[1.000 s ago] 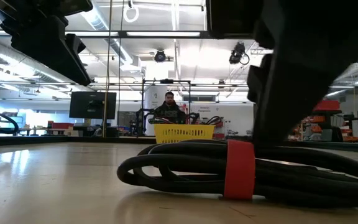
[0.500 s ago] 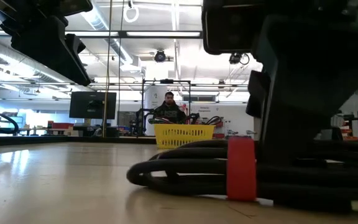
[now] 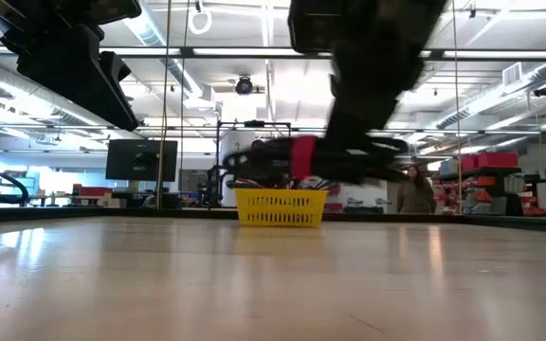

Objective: Pick & Place USB Port
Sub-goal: Put the bottom-middle black charger cable into the yellow basket

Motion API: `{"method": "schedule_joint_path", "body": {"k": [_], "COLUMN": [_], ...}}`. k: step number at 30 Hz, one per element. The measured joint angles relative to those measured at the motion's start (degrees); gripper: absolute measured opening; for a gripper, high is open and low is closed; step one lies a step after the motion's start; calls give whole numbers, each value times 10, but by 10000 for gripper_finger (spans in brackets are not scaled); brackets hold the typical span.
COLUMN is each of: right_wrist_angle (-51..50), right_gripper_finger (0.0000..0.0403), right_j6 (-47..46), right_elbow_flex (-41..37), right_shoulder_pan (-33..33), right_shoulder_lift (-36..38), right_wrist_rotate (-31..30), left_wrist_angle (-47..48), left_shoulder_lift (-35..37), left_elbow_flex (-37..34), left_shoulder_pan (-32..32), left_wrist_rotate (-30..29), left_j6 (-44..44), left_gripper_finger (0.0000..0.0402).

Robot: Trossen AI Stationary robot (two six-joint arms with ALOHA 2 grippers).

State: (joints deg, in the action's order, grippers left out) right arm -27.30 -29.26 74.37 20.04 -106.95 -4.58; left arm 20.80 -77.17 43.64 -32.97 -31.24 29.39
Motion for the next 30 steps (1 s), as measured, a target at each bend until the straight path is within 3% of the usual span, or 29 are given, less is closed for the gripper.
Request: {"method": "schedule_joint_path", "body": {"k": [10, 19, 30], "right_wrist_angle": [-11, -9, 12], "right_gripper_finger": [4, 3, 1], "right_j6": [164, 256, 300], "right_elbow_flex": [0, 0, 1], "right_shoulder_pan": [-171, -318, -376], "right_shoulder_lift": [36, 36, 33], "right_wrist_rotate": [-10, 9, 36], "left_wrist_angle": [0, 1, 1], "left_shoulder_lift": [0, 0, 0], "left_elbow_flex": [0, 0, 0], "left_shoulder_pan": [0, 0, 0], "left_wrist_rotate": [0, -20, -48], "left_j6": [0, -7, -16], "left_gripper_finger": [80, 80, 80]}}
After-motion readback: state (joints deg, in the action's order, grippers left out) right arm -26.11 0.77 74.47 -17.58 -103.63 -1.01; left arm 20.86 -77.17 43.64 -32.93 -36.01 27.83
